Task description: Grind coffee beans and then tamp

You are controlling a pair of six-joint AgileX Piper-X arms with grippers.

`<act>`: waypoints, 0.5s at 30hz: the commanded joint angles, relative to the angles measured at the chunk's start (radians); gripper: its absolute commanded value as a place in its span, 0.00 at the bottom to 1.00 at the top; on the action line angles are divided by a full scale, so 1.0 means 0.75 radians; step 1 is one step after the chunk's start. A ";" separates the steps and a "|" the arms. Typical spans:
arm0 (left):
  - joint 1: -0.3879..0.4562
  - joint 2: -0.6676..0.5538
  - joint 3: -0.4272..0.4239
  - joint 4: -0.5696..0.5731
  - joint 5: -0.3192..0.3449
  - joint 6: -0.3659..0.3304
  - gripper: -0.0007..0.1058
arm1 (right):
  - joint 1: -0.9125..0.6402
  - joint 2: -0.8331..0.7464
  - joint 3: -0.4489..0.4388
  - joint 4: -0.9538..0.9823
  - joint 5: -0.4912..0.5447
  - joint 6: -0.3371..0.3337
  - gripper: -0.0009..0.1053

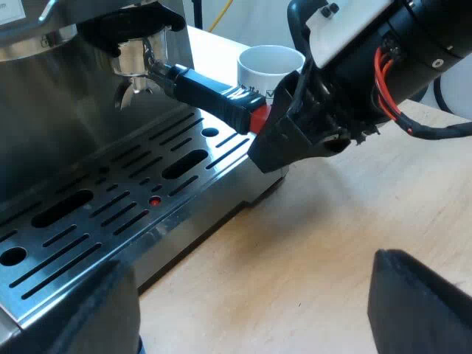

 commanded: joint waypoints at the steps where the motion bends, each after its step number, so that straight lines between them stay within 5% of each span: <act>1: -0.006 -0.007 -0.004 0.003 0.008 -0.005 0.63 | 0.003 -0.008 -0.008 -0.066 0.062 -0.058 0.01; 15: -0.006 -0.007 -0.004 0.003 0.008 -0.005 0.63 | -0.001 -0.016 -0.008 -0.215 0.111 -0.058 0.01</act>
